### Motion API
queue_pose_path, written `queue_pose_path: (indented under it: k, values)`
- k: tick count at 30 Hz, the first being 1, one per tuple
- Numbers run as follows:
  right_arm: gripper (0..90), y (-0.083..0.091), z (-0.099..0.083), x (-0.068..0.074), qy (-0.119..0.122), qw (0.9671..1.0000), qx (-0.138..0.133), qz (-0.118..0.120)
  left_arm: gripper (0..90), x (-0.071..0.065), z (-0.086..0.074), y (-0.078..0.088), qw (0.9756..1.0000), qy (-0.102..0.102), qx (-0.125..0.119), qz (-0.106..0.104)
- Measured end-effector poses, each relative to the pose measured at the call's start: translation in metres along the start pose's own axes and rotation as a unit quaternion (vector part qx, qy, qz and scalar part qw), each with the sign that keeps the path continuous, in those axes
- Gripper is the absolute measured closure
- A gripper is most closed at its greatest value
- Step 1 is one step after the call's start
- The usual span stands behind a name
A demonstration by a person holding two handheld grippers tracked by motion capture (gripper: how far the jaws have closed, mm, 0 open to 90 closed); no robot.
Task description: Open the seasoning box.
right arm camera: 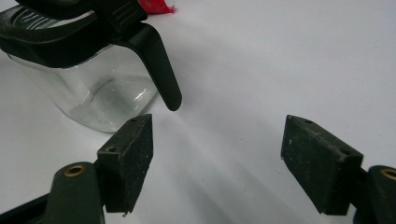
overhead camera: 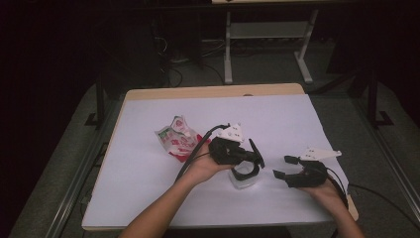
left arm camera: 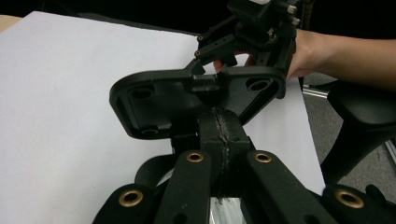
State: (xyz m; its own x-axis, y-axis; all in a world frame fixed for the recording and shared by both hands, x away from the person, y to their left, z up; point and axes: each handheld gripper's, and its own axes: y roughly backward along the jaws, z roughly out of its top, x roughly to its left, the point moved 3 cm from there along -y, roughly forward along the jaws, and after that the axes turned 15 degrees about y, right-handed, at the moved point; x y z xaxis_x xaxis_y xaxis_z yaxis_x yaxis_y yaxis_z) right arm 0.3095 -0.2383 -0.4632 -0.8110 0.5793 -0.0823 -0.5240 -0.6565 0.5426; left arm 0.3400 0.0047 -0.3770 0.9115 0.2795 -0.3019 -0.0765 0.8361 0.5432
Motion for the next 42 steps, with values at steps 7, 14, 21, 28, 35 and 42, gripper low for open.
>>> queue_pose_path:
  k: [7,14,21,28,35,42]
  values:
    - [24.9,-0.001,0.000,0.001,0.002,1.0000,0.000,0.000,89.8,0.000,0.007,-0.004,1.0000,0.001,0.004,0.000]
    - [24.9,0.000,0.000,0.000,0.001,1.0000,-0.003,-0.001,89.8,0.002,0.013,-0.010,1.0000,0.006,0.006,0.001]
    - [24.9,-0.001,0.000,0.001,0.003,1.0000,-0.001,0.002,89.8,0.003,0.016,-0.016,1.0000,0.003,0.007,0.003]
    - [24.9,0.000,0.001,0.001,0.005,1.0000,-0.003,0.000,89.7,0.003,0.015,-0.020,0.9999,0.007,0.006,0.005]
    - [24.9,0.000,0.000,0.001,0.004,1.0000,-0.003,0.003,89.7,0.002,0.016,-0.013,0.9999,0.008,0.006,0.004]
    - [24.9,-0.001,0.001,0.002,0.006,1.0000,-0.004,0.002,81.5,0.003,0.012,-0.002,0.9998,0.015,0.015,-0.001]
